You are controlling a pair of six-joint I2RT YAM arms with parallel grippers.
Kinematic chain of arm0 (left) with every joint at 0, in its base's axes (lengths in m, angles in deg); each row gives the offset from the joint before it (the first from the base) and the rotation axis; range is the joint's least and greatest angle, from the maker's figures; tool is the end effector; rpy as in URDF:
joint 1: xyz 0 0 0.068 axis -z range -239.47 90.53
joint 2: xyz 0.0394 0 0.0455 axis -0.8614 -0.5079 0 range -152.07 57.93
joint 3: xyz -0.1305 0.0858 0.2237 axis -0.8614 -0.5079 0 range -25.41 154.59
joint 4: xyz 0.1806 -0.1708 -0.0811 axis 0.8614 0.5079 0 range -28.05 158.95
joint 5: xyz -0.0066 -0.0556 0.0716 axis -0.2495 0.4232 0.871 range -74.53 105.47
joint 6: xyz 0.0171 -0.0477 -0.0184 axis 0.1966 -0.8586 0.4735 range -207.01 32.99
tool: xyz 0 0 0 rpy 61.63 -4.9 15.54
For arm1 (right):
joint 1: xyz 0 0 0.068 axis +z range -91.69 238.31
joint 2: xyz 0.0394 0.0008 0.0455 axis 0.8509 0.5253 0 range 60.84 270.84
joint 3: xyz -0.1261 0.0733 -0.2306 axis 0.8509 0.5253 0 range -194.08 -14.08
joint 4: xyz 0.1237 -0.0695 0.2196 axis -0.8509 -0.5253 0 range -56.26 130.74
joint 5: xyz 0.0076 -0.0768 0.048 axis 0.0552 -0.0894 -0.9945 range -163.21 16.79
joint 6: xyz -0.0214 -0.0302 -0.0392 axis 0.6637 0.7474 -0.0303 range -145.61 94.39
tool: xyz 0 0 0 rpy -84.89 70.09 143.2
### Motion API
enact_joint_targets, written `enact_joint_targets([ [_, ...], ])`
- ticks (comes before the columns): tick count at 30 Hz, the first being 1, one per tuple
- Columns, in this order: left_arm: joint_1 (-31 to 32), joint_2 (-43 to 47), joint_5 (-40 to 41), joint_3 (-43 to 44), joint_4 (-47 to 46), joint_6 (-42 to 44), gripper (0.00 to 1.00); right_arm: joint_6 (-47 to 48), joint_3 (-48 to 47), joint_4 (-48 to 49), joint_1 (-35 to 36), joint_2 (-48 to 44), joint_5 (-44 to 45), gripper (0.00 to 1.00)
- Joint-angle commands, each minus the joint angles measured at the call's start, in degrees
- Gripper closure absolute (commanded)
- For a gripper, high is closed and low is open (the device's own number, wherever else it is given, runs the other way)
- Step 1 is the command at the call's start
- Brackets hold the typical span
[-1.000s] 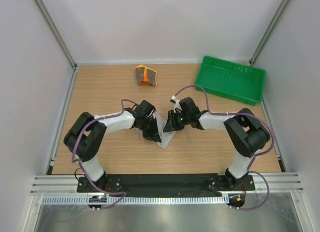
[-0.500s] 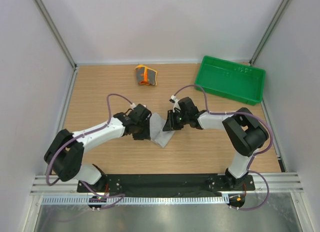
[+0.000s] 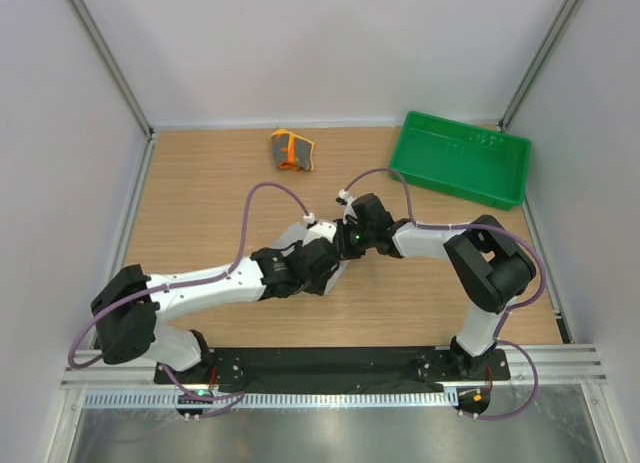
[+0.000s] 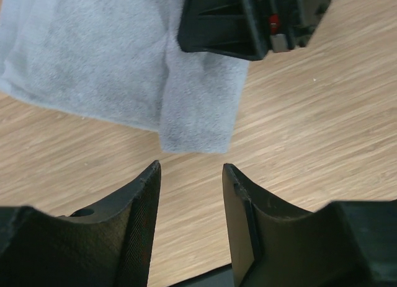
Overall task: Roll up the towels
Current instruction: Roll the towel
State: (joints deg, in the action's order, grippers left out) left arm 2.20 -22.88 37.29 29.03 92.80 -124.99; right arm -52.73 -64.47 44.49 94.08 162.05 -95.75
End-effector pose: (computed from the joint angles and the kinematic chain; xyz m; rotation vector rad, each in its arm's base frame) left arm 0.1454 -0.2419 0.2291 0.3715 2.4551 -0.2489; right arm 0.2723 0.2130 0.1422 -0.3895 2.5136 0.9514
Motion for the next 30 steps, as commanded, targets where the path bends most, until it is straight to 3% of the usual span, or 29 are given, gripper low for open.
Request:
enact_joint_targets([
  [1,1.87,-1.71,3.49,1.21,-7.81,3.78,0.54,1.54,-0.5,-3.4,0.27,1.62,3.65,0.75],
  [6,2.32,-4.69,1.29,-1.0,-15.72,7.21,0.48,1.71,-0.41,-3.4,0.27,1.54,3.3,0.75],
  [16,2.23,-16.12,1.99,-1.52,-19.42,7.4,0.46,1.63,-0.59,-5.24,0.35,2.24,2.6,0.76],
  [24,2.23,-17.18,3.66,-6.09,-22.94,5.63,0.43,1.97,-1.55,-5.86,0.27,3.2,2.33,0.76],
  [30,2.23,-15.96,2.7,-7.59,-22.68,4.41,0.49,2.42,-3.13,-7.17,0.27,4.26,2.77,0.76],
])
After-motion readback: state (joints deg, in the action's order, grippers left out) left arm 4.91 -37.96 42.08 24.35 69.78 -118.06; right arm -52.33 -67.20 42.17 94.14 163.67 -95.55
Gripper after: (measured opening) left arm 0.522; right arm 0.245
